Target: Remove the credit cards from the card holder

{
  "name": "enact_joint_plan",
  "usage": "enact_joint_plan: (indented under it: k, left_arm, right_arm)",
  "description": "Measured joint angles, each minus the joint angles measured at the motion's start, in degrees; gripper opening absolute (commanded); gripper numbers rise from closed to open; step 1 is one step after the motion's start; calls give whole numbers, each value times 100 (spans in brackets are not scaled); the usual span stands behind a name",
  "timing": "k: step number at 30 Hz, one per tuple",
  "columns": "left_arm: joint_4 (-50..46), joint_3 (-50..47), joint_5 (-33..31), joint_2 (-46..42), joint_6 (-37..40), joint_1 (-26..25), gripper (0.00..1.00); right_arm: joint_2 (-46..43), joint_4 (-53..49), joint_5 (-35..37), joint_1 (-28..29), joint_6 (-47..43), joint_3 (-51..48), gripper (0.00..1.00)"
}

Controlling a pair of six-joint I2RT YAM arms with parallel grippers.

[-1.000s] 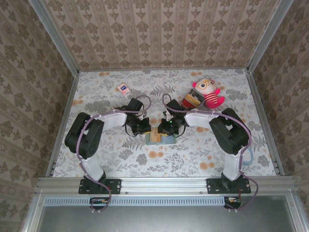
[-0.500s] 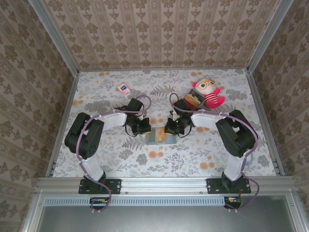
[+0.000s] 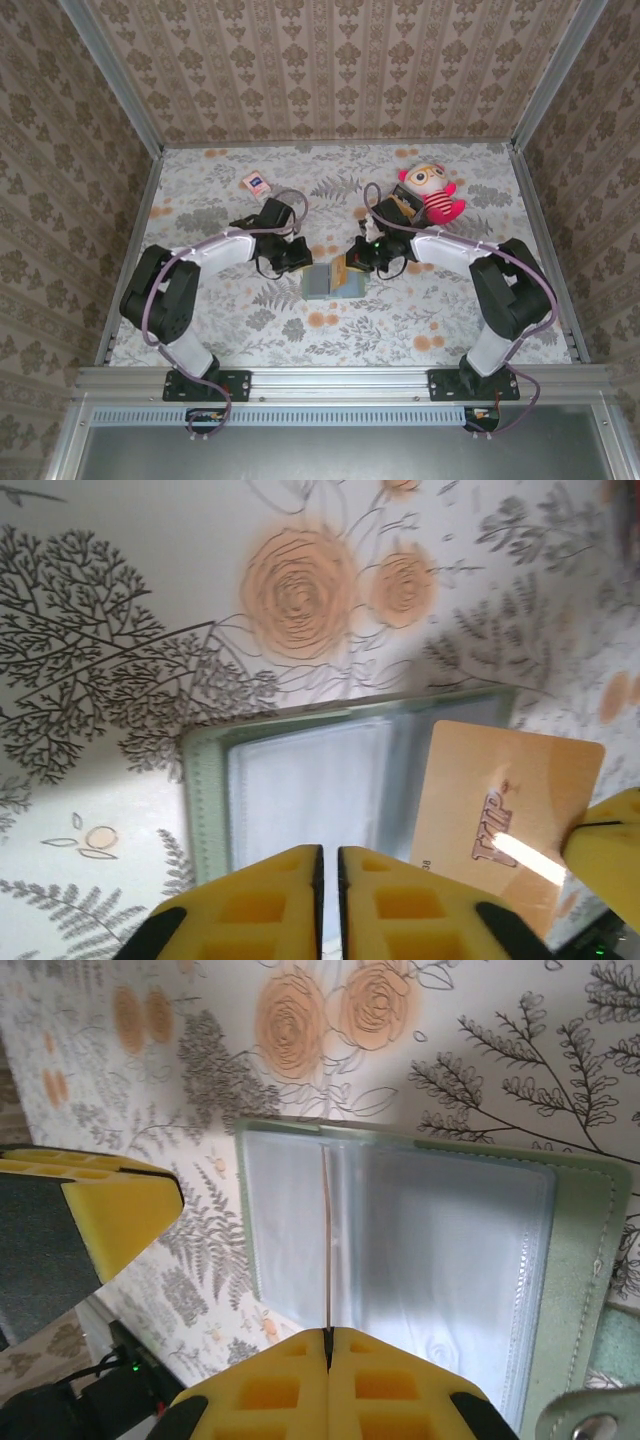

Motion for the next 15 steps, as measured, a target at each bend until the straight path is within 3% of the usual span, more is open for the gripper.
enact_joint_plan:
  k: [7, 10, 15]
  left_arm:
    - [905, -422, 608, -284, -520, 52, 76]
    - [1416, -686, 1021, -291, -807, 116, 83]
    - [2107, -780, 1602, -334, -1287, 160, 84]
  right_arm:
    - [-319, 273, -658, -232, -50, -149, 0]
    - [-426, 570, -1045, -308, 42, -256, 0]
    - [-507, 1276, -1720, -393, 396, -341, 0]
